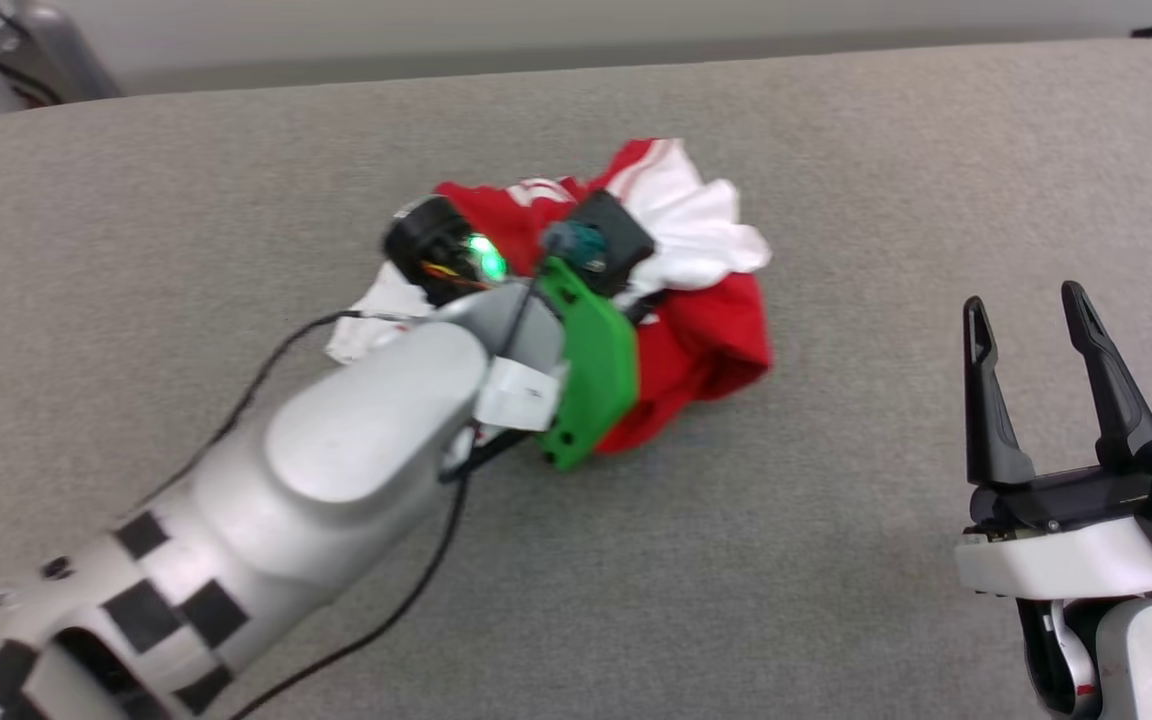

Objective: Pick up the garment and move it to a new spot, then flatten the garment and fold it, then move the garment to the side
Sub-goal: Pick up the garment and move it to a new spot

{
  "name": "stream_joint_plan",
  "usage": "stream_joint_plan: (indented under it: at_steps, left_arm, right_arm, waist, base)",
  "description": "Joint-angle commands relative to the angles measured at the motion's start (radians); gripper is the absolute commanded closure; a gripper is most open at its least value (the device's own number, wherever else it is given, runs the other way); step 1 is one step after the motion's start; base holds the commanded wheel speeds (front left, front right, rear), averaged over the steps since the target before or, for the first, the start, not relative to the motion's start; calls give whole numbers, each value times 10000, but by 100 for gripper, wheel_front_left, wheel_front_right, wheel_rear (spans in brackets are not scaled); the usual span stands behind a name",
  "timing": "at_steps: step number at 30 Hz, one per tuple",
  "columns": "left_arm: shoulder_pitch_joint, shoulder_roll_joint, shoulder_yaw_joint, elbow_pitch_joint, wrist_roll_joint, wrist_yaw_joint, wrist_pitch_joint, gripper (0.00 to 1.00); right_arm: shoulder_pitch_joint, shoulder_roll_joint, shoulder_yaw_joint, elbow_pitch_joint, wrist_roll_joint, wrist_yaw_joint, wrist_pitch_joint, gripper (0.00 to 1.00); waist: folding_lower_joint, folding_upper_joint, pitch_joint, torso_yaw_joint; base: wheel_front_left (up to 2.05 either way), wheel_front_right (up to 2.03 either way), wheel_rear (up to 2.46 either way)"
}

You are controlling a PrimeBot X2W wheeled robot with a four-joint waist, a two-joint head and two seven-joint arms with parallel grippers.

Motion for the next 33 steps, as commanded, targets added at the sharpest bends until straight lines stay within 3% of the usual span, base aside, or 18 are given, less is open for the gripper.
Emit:
stream_joint_plan:
  at_steps: [1, 10, 16, 25, 26, 27, 33]
  left_arm:
    - [-245, -317, -161, 206, -88, -27, -188, 100]
    - [-463, -2198, -1333, 1862, -281, -27, -827, 100]
    - [71, -2744, -1439, 2189, 172, -27, -538, 100]
    - [1047, -2957, -1444, 1980, 814, -27, 93, 100]
    - [988, -2965, -1444, 1993, 790, -27, -108, 72]
    - [927, -2974, -1444, 2008, 803, -27, -284, 0]
    - [506, -3047, -1440, 2092, 722, -27, -2342, 0]
  right_arm:
    - [-64, -6, -37, -51, 81, -7, -47, 0]
    - [-358, -6, -281, -142, 245, -7, -47, 0]
    - [-530, -5, -372, -142, 341, -7, -47, 0]
    - [-727, -5, -517, -26, 395, -7, -47, 0]
    - [-713, -5, -548, -5, 380, -7, -47, 0]
    - [-695, -5, -572, 16, 365, -7, -47, 0]
    - [-417, -5, -683, 146, 259, -7, -47, 0]
  waist:
    - [1, -1, 479, -672]
    - [1, -1, 1160, -1300]
    - [1, -1, 1532, -1424]
    - [1, -1, 1641, -1411]
    - [1, -1, 1580, -1365]
    - [1, -1, 1512, -1323]
    - [1, -1, 808, -915]
  base:
    - [0, 0, 0]
    - [0, 0, 0]
    - [0, 0, 0]
    - [0, 0, 0]
    - [0, 0, 0]
    - [0, 0, 0]
    - [0, 0, 0]
